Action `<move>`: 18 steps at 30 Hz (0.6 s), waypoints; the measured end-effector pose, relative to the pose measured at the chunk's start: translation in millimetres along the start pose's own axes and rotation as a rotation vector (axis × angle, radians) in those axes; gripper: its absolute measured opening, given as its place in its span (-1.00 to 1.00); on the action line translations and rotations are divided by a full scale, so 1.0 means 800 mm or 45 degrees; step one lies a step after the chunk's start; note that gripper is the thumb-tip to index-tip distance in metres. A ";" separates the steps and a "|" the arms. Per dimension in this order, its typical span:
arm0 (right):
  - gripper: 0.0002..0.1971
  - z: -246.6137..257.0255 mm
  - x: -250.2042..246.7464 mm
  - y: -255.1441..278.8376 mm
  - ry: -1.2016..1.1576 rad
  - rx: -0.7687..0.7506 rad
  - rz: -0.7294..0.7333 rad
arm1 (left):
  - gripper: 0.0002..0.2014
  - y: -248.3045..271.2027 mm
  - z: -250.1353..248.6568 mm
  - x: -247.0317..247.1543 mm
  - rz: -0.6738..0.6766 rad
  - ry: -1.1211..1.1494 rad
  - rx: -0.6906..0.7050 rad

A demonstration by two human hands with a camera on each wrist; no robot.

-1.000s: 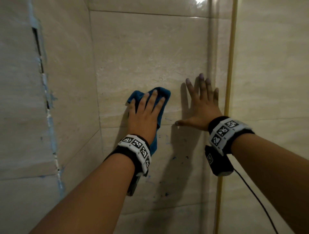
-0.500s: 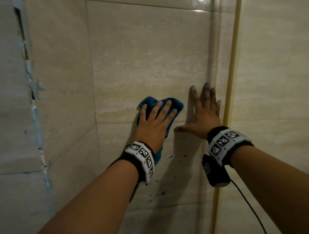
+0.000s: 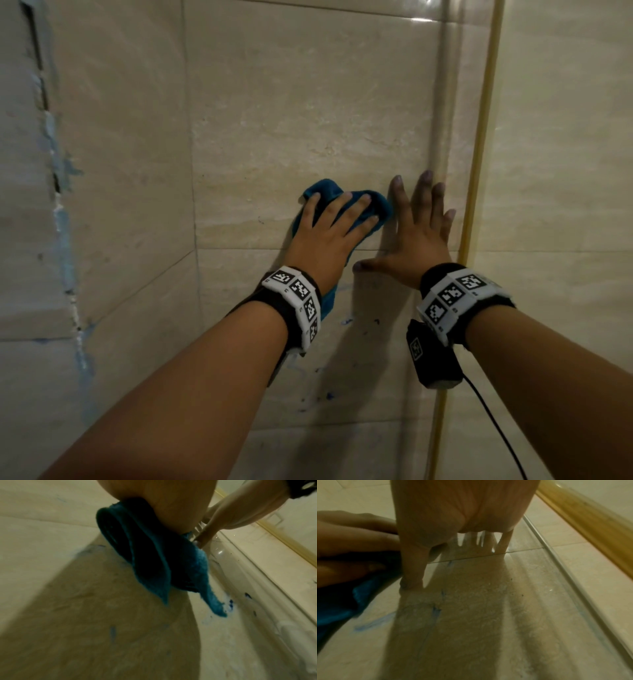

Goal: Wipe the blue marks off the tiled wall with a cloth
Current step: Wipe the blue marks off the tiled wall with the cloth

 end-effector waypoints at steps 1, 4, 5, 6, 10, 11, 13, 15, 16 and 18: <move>0.44 0.000 0.000 0.000 0.000 -0.002 0.002 | -0.31 0.004 -0.002 0.004 0.014 -0.012 0.034; 0.43 0.001 0.000 0.001 0.000 -0.003 0.008 | -0.33 0.016 -0.003 0.019 0.059 -0.014 0.101; 0.43 0.001 0.001 0.001 -0.003 -0.005 0.007 | -0.33 0.020 -0.002 0.023 0.067 -0.026 0.104; 0.43 0.001 0.001 0.001 -0.006 -0.008 0.006 | -0.33 0.023 0.000 0.026 0.074 -0.046 0.099; 0.45 0.002 0.001 0.002 -0.018 -0.009 0.017 | -0.27 0.033 0.025 0.023 0.046 -0.018 -0.077; 0.45 0.002 0.001 0.002 -0.022 -0.010 0.024 | -0.25 0.035 0.037 0.018 0.020 0.018 -0.161; 0.45 0.002 0.001 0.003 -0.026 -0.011 0.034 | -0.24 0.040 0.063 0.008 -0.031 0.097 -0.326; 0.45 0.002 0.000 0.004 -0.026 -0.006 0.034 | -0.24 0.046 0.081 0.004 -0.056 0.173 -0.443; 0.45 0.002 0.000 0.004 -0.026 -0.006 0.034 | -0.23 0.049 0.085 0.006 -0.065 0.208 -0.477; 0.45 0.003 0.000 0.005 -0.025 -0.006 0.039 | -0.22 0.056 0.084 0.012 -0.088 0.271 -0.500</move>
Point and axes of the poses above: each hand's wrist, its own y-axis away from the middle knuckle, its own x-axis out of the palm, z = x × y, the point moved 8 cm from there along -y, towards the middle knuckle, and after that the axes turned 6 degrees about z, right-handed, at the moved point
